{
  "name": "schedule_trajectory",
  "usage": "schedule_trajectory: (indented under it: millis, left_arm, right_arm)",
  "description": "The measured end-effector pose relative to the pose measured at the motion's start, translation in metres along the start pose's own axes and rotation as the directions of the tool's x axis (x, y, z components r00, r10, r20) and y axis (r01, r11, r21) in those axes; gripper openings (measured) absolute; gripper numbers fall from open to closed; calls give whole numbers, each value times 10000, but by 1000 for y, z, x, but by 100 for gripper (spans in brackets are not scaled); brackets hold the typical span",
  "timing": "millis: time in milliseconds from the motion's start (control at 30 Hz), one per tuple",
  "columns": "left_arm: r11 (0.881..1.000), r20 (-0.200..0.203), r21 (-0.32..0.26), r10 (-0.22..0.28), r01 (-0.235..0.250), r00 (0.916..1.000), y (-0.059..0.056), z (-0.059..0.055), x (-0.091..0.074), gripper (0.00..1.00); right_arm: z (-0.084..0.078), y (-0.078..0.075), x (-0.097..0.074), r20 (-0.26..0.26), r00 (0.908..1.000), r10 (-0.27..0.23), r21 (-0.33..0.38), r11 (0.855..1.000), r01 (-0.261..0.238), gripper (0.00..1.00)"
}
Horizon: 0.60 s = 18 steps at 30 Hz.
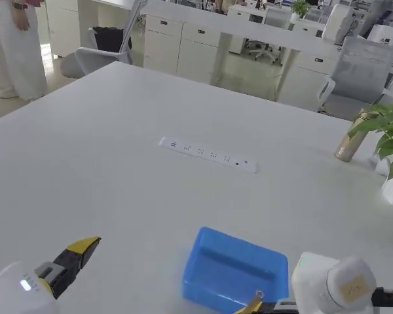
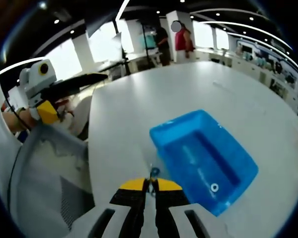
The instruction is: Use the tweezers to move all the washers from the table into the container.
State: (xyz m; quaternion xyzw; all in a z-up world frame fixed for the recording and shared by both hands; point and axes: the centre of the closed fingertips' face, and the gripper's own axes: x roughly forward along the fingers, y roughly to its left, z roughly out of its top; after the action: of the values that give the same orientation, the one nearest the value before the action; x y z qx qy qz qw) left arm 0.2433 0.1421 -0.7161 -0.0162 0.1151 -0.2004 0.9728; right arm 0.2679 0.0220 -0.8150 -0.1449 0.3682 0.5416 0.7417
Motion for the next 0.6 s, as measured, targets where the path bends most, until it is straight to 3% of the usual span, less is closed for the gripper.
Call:
schedule_trajectory:
  millis: [67,367,467,600]
  left_arm:
    - [10000,132,-76,31,-30,9999,1,2,-1,99]
    - [9997,51,-258,19,-17,10000,3,0,-1,99]
    - [9995,53,-323,0,2,10000,3,0,-1,99]
    - [9991,31,-433,32,-31,10000,4,-1,-1,99]
  right_arm:
    - [-1,-3,1,-35,10000,-19,11,10000,19,3]
    - [-4,-6,1,-193,9995,-239,-315,9992,233,3]
    - [-3,-4,3,-55,9999,-93,-31,10000,93,3]
    - [-5,-1,3,-136,9998,-112,-247,9996,109,3]
